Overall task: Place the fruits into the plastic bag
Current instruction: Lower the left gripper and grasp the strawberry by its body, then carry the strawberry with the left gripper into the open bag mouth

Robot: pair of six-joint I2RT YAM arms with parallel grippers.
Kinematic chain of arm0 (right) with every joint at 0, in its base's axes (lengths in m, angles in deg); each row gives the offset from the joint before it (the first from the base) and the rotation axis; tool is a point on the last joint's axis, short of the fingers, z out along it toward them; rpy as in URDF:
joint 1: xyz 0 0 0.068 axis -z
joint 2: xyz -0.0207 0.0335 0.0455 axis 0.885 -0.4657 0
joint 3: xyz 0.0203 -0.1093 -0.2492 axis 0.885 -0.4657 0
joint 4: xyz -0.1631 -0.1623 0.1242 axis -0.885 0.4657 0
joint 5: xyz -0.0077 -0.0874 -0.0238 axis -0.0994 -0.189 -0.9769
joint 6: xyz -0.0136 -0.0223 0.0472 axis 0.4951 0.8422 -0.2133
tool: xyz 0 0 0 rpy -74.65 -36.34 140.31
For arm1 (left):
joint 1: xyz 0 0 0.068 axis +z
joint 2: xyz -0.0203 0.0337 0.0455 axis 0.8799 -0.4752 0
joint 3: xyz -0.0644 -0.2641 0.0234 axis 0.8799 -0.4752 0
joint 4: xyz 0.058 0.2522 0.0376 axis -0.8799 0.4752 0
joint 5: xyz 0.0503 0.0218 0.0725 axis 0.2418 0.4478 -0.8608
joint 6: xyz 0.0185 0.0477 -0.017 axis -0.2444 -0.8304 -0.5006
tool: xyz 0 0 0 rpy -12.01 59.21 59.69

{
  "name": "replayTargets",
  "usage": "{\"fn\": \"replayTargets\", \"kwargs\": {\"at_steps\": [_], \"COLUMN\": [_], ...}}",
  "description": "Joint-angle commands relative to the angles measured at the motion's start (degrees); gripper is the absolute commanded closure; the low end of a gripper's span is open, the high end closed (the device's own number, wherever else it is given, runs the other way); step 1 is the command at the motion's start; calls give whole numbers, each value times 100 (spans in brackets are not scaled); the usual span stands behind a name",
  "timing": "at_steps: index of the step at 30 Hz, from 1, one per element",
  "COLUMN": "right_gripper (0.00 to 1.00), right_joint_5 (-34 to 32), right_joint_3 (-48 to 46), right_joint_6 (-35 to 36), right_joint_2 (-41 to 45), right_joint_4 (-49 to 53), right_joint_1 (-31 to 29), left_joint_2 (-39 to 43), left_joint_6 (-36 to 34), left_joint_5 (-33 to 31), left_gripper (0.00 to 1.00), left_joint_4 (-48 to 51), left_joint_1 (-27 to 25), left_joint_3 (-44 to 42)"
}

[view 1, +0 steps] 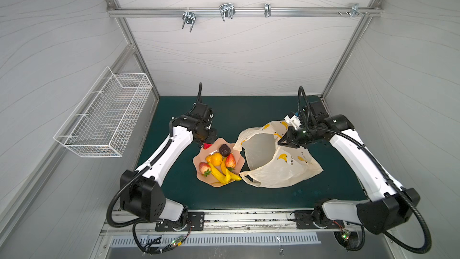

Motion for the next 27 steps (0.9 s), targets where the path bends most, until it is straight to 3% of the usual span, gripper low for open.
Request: {"fn": "replayTargets", "kwargs": {"at_steps": [1,12,17,27], "right_gripper": [100,100,100,100], "right_joint_5": [-8,-7,10,77], "right_joint_3": [194,239,244,282], "right_joint_6": [15,38,26,4], "right_joint_2": [-31,-25,-31,-81], "right_joint_4": [161,228,235,204], "right_joint_1": [-30,-32,-36,-35], "left_joint_2": [384,1180,1467,1442], "left_joint_6": [163,-500,-1295,-1643], "left_joint_5": [561,1631,1408,1192], "left_gripper": [61,67,68,69], "left_joint_4": [-257,-688,-614,-609], "left_joint_1": [33,-94,-1029,-2251], "left_joint_3": [110,-234,-318,-650]}}
